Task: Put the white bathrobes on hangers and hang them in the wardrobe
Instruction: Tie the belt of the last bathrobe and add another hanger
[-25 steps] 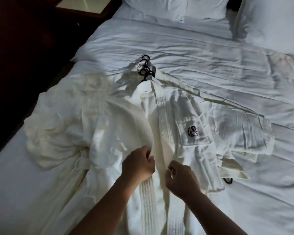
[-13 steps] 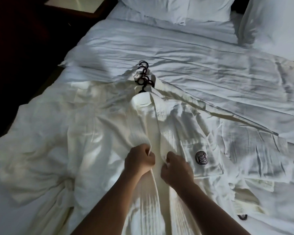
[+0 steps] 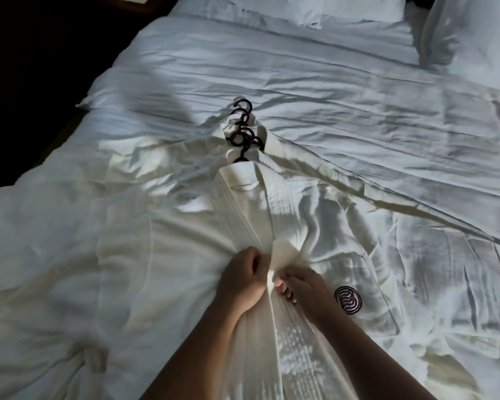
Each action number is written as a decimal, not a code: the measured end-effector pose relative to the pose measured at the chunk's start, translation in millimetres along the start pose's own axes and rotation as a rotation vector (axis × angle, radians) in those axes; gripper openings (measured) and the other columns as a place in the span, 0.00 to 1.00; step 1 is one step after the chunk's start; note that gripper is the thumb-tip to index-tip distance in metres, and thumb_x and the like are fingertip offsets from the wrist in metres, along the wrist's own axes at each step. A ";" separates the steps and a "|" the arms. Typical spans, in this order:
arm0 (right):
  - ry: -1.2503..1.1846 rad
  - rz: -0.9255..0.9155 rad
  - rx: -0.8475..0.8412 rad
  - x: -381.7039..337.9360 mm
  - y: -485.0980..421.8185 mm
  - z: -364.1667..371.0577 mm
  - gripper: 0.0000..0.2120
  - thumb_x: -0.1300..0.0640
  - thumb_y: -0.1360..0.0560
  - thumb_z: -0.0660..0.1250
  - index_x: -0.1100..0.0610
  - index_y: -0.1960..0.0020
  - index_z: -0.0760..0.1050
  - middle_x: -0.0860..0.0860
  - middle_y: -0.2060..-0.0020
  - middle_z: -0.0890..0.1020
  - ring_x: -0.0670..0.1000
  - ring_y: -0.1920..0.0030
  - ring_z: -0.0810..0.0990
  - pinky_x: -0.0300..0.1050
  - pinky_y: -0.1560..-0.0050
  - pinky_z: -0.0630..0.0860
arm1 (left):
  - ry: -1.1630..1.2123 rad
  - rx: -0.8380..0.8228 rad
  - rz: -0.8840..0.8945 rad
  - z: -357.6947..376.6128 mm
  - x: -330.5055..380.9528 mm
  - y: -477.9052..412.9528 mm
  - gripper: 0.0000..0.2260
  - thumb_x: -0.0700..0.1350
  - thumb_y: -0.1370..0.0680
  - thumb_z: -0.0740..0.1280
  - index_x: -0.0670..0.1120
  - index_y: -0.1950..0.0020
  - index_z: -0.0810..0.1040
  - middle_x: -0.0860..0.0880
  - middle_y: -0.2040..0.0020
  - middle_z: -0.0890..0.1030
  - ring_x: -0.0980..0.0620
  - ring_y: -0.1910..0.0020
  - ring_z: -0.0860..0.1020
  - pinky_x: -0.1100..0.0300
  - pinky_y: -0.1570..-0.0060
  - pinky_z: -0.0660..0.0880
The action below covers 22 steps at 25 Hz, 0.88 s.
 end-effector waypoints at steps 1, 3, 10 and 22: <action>-0.024 0.001 0.010 -2.0 -2.0 -0.5 0.11 0.52 0.38 0.63 0.52 0.62 0.82 0.49 0.68 0.82 0.48 0.65 0.79 0.54 0.57 0.75 | -0.019 0.002 0.014 2.6 3.6 -0.8 0.21 0.63 0.22 0.57 0.48 0.63 0.69 0.51 0.65 0.74 0.49 0.61 0.75 0.48 0.56 0.74; -0.074 -0.006 0.069 -10.1 2.8 -1.7 0.09 0.57 0.38 0.61 0.52 0.64 0.80 0.49 0.68 0.82 0.49 0.65 0.79 0.52 0.58 0.76 | -0.045 0.032 0.023 4.7 7.1 -4.8 0.25 0.68 0.23 0.55 0.48 0.65 0.66 0.50 0.67 0.73 0.48 0.62 0.74 0.47 0.56 0.73; -0.297 0.042 0.822 40.4 82.5 -99.7 0.18 0.74 0.30 0.64 0.52 0.54 0.80 0.48 0.59 0.83 0.47 0.56 0.81 0.32 0.56 0.74 | -0.153 -0.111 -0.045 2.4 10.1 -11.4 0.20 0.58 0.27 0.71 0.44 0.68 0.74 0.46 0.64 0.75 0.42 0.61 0.78 0.52 0.58 0.73; 0.452 0.457 -0.112 174.5 111.9 -203.4 0.27 0.51 0.33 0.76 0.47 0.35 0.75 0.48 0.43 0.79 0.50 0.43 0.80 0.38 0.49 0.74 | -0.403 -0.013 0.241 120.8 189.1 16.0 0.33 0.49 0.30 0.67 0.50 0.24 0.67 0.46 0.28 0.67 0.41 0.29 0.66 0.41 0.33 0.66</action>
Point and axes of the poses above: each hand's wrist, its own y-axis away from the middle knuckle, its own z-axis out of the palm, x = y × z, the point moved 4 cm from there along -y, towards the middle knuckle
